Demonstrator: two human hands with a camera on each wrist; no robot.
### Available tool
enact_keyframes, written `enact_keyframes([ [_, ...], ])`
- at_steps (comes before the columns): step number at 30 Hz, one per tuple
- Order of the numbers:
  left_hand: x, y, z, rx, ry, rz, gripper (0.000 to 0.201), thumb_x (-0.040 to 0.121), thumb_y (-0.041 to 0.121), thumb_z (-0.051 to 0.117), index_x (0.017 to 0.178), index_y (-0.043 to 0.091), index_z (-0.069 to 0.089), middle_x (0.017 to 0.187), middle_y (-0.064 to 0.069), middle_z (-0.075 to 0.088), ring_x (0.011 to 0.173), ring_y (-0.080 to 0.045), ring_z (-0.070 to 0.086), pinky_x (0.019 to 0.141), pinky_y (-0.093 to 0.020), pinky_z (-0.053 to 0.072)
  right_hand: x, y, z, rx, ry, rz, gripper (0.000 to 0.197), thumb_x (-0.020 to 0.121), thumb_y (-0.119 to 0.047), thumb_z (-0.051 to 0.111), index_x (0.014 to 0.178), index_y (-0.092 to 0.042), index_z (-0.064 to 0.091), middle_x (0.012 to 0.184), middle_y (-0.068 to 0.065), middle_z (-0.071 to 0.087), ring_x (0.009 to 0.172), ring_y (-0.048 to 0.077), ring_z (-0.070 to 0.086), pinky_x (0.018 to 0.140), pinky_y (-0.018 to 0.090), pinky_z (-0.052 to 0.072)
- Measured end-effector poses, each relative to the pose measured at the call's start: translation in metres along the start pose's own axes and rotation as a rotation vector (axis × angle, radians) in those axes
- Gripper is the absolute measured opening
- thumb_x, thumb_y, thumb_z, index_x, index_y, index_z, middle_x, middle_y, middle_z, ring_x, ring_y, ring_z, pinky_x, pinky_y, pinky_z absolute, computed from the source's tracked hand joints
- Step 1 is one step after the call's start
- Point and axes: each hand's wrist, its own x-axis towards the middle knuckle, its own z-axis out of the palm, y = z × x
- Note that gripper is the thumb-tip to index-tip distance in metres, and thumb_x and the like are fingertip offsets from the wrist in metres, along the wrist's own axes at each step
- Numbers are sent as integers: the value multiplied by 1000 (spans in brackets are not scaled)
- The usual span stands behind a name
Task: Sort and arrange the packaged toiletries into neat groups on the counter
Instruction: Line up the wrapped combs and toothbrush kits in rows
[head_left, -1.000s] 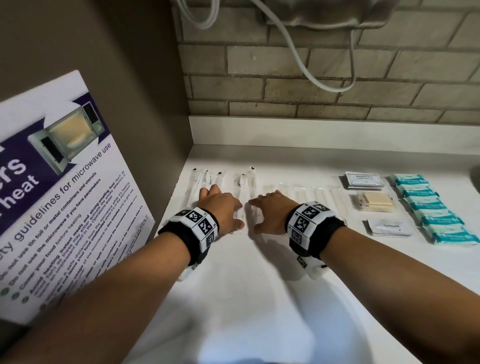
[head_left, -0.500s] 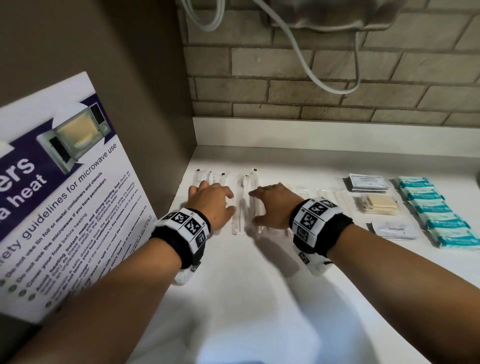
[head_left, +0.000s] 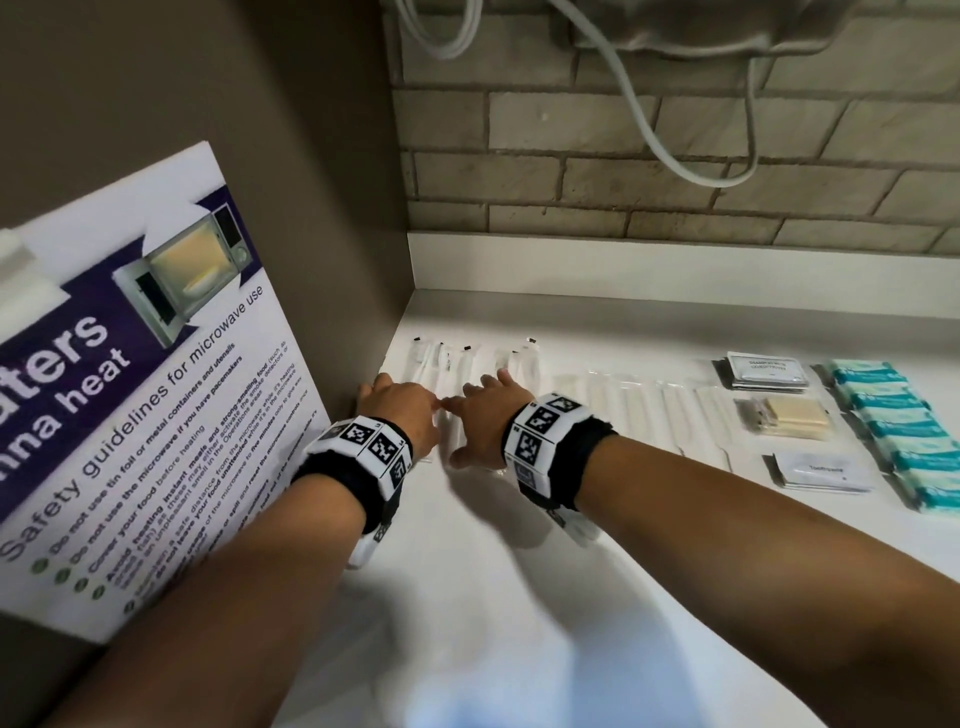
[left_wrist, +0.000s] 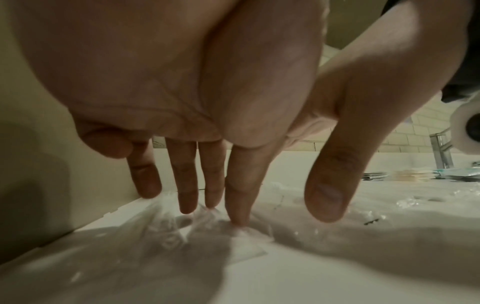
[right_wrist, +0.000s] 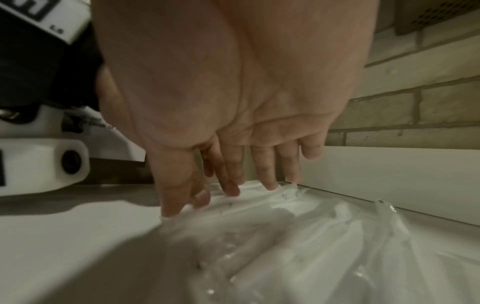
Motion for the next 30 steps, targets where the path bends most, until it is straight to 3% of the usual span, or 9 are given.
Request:
enact_keyframes([
  [4,4,-2,3,-38,0,4,41,91,41,56,132,38,55,129,11,61,132,-24,33,107,-38,25,3,-4,2,-37,-61,41,68,84,-58,56,139,-19,47,139,9,49,135,31,36,119,48,10],
  [15,7,-1,4,-68,11,14,46,89,43,59,135,36,53,128,11,62,130,-23,35,105,-38,26,9,5,8,-17,-52,59,60,85,-55,58,132,-18,54,132,7,56,133,29,39,119,46,10],
  [23,6,1,2,-47,-2,8,47,87,44,60,133,37,53,128,11,62,129,-23,36,106,-38,25,10,11,12,-19,-3,35,54,79,-41,66,126,-16,57,121,5,60,125,27,45,116,43,17],
  [30,6,1,1,-37,-8,1,48,88,46,60,134,36,53,128,11,62,130,-24,36,106,-39,26,10,12,15,-14,8,43,49,79,-39,65,121,-16,59,118,6,61,124,27,46,117,43,17],
])
